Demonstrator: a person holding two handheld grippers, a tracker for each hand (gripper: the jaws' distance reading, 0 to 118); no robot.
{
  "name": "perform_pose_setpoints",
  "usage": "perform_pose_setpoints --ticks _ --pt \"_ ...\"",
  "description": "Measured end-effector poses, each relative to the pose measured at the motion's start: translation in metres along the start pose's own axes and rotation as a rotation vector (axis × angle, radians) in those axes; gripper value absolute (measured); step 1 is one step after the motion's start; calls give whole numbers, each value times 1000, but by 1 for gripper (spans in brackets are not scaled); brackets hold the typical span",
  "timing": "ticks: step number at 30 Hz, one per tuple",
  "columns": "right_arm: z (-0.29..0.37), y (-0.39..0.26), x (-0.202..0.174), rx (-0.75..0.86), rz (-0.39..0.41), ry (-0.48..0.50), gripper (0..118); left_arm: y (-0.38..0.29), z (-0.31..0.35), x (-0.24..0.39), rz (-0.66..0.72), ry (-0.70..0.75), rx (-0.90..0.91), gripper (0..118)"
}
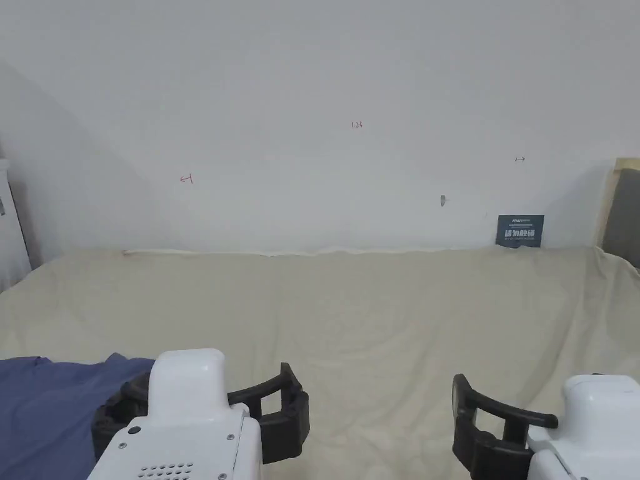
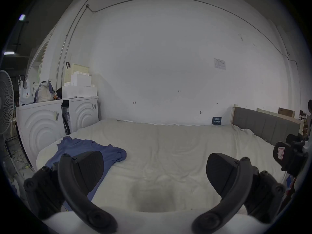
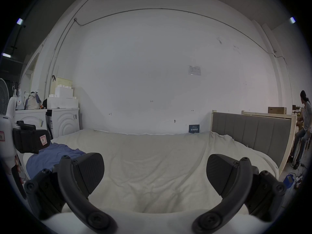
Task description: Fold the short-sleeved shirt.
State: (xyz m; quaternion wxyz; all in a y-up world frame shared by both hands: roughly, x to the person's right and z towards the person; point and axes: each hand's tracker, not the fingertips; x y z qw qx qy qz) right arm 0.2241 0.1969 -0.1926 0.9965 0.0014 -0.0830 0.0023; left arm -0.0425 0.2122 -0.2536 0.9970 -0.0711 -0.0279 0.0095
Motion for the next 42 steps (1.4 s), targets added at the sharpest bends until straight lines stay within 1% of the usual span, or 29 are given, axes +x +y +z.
perform_pose_setpoints --ticks 13,16,17,18,19,20,21,22,23,24,25,26,27,28,29,30,34,35,36,37,38,39,40,41,42 --pt "0 -2 -2 -5 23 3 118 -4 -2 2 -26 15 -12 118" --pt "-1 -2 -1 -6 9 3 118 -3 -2 3 -34 25 -9 118" --pt "-1 -2 1 -7 -16 5 118 -2 -1 5 -57 41 -1 118" --pt "-2 -3 4 -6 -79 16 118 -2 -1 7 -107 73 20 118" --pt "-4 -4 9 -16 -163 12 118 -1 0 11 -173 103 49 118" --pt "-7 -7 17 -45 -317 -16 118 -1 1 19 -316 157 121 118" --pt "-9 -13 29 -96 -537 -35 118 -4 -2 31 -551 227 193 118" --pt "-12 -21 40 -145 -717 -53 118 -9 -5 40 -755 265 240 118" --pt "-16 -33 52 -193 -910 -65 118 -17 -8 48 -977 264 299 118" --pt "-21 -45 64 -262 -1042 -75 118 -24 -11 52 -1169 262 345 118" --pt "-24 -55 70 -307 -1106 -79 118 -29 -13 52 -1263 246 357 118" --pt "-26 -64 75 -353 -1130 -103 118 -32 -15 53 -1347 237 370 118" --pt "-24 -67 76 -360 -1082 -120 117 -32 -15 53 -1353 249 361 118" --pt "-22 -67 75 -338 -1054 -112 117 -31 -15 53 -1322 245 344 118" --pt "-20 -67 76 -317 -1009 -115 117 -28 -14 53 -1284 226 328 118" --pt "-18 -62 76 -290 -960 -114 117 -24 -14 48 -1200 196 300 118" --pt "-18 -39 73 -244 -903 -88 117 -14 -13 41 -986 132 227 118" --pt "-17 -31 71 -220 -860 -76 117 -9 -12 37 -901 111 197 118" --pt "-16 -22 66 -183 -791 -64 117 -4 -12 30 -789 86 157 118" --pt "-13 -13 61 -146 -698 -55 117 1 -13 23 -688 69 129 118" --pt "-10 -4 52 -98 -565 -50 117 5 -14 16 -548 64 113 118" --pt "-5 5 41 -41 -401 -53 117 8 -13 4 -390 53 107 118" --pt "-1 9 31 10 -270 -57 117 9 -12 -6 -247 45 105 118" --pt "5 11 19 82 -114 -74 117 6 -10 -19 -89 30 107 118" --pt "11 9 8 161 28 -99 117 4 -7 -26 31 18 117 118"
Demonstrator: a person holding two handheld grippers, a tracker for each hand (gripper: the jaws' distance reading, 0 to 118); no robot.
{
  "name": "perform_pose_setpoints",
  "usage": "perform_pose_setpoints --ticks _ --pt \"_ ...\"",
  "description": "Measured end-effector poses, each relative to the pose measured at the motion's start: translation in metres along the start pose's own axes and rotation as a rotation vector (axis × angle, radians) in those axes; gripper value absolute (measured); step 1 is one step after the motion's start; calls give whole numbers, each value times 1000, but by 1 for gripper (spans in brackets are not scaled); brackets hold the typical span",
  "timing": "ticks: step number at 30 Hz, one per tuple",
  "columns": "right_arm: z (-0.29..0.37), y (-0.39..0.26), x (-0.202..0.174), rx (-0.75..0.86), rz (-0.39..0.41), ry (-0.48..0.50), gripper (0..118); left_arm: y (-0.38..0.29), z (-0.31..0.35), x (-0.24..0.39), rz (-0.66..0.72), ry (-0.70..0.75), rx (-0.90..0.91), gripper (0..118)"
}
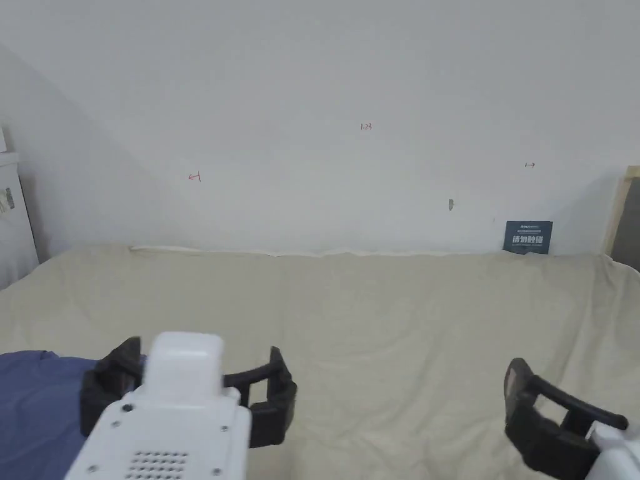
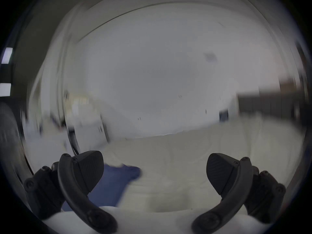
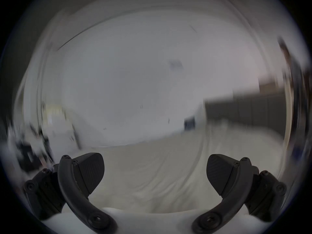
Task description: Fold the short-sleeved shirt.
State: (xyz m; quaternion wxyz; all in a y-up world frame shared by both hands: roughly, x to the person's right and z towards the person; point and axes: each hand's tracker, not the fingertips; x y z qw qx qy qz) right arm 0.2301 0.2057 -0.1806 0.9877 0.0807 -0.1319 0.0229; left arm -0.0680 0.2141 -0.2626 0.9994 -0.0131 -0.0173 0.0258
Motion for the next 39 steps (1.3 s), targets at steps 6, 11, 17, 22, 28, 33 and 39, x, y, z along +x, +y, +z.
perform_pose_setpoints --ticks 6,11,17,22,28,33,39 --pt "7 -27 -14 55 129 102 117 -14 16 2 -60 141 129 118" --pt "8 -31 -19 53 88 115 118 -14 15 11 -117 118 130 118" --pt "6 -27 -15 39 32 95 117 -14 19 20 -148 64 106 118" --pt "5 -31 -12 0 25 83 118 -12 19 20 -109 61 90 118" --pt "5 -34 -12 -22 28 76 118 -11 19 20 -110 40 75 118" --pt "4 -34 -12 -34 12 72 118 -13 18 21 -98 22 46 118" --pt "4 -33 -12 -47 7 70 117 -16 16 21 -104 17 18 118"
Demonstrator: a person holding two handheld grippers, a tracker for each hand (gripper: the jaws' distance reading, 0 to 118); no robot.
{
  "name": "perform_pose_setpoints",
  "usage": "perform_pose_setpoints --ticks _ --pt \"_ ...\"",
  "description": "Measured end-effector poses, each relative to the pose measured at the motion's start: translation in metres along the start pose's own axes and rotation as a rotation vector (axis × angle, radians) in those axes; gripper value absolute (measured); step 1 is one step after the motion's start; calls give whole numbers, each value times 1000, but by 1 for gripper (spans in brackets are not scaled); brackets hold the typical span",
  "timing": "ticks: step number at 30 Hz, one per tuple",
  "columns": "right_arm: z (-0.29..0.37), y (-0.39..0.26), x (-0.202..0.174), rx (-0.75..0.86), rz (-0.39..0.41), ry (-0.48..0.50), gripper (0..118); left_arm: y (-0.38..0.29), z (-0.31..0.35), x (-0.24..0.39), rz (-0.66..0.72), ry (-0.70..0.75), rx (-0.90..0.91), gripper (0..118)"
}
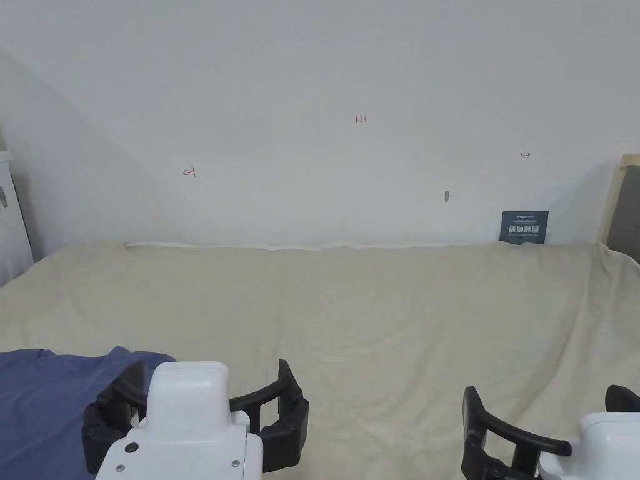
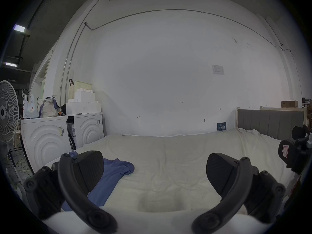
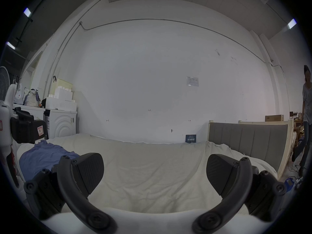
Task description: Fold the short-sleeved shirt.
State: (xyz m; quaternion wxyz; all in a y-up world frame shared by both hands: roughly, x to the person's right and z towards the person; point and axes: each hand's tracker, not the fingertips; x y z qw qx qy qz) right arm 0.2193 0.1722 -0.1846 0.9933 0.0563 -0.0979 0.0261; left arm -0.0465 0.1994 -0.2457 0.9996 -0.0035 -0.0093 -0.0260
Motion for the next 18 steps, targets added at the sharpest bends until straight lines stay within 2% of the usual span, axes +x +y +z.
perform_pose_setpoints --ticks 15,16,17,18 --pt "1 2 0 -34 17 10 115 -5 3 -6 40 -27 6 118" --pt "1 2 -1 -32 24 10 105 -4 3 -6 37 -26 6 118" --pt "1 2 -2 -22 30 8 84 -3 4 -6 35 -23 8 115" --pt "0 3 -3 -14 30 11 51 -3 4 -6 32 -19 14 107"
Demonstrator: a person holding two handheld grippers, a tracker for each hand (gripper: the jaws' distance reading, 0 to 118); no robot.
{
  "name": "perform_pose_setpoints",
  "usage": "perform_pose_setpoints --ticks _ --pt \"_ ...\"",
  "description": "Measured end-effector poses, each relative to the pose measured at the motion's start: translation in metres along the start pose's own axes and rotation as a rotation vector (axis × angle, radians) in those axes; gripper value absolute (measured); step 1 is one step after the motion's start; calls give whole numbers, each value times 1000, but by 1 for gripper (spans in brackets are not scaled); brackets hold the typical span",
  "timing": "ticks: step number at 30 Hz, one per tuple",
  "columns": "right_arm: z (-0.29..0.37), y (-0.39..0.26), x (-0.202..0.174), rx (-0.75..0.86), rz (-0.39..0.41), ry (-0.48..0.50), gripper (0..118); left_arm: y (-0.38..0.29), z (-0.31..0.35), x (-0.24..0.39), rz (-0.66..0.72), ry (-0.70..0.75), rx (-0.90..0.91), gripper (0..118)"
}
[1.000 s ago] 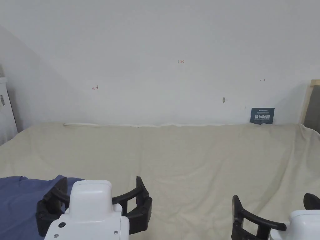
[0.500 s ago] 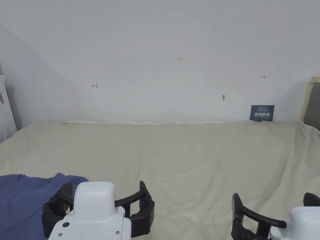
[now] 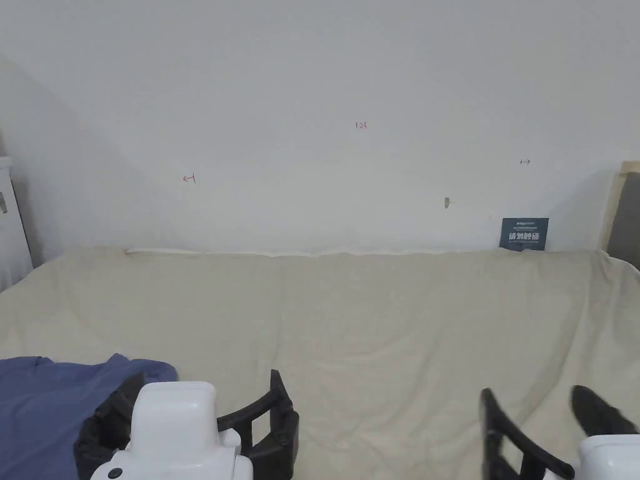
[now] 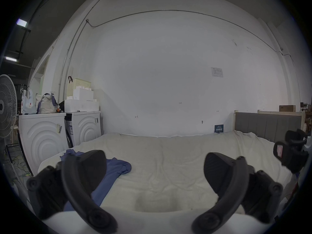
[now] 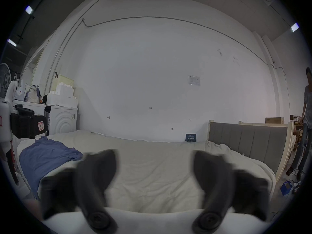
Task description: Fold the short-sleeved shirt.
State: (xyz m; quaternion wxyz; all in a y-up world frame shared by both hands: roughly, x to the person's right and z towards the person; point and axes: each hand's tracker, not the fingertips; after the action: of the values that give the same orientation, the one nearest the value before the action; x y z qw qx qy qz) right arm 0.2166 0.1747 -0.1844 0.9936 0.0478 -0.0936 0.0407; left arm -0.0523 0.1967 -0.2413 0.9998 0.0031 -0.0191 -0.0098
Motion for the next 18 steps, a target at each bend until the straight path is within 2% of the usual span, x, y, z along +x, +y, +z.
perform_pose_setpoints --ticks 1,2,3,4,5,11,18 --pt "2 -2 0 1 -1 -1 2 0 1 0 -5 3 9 74" --pt "-1 -1 1 -12 0 -12 0 1 3 0 -15 16 25 23" --pt "-2 -2 2 -53 -33 -41 0 2 1 1 -27 30 20 0" --pt "-3 0 4 -35 -55 -3 0 1 -4 0 -36 68 0 0" --pt "-4 1 7 -51 -77 19 0 -1 -6 -4 -15 39 4 0" --pt "-7 2 12 -40 -77 -31 0 -3 -10 -5 -13 28 -17 0" --pt "-10 2 22 -69 -114 -65 0 -5 -14 -1 -3 1 -39 0"
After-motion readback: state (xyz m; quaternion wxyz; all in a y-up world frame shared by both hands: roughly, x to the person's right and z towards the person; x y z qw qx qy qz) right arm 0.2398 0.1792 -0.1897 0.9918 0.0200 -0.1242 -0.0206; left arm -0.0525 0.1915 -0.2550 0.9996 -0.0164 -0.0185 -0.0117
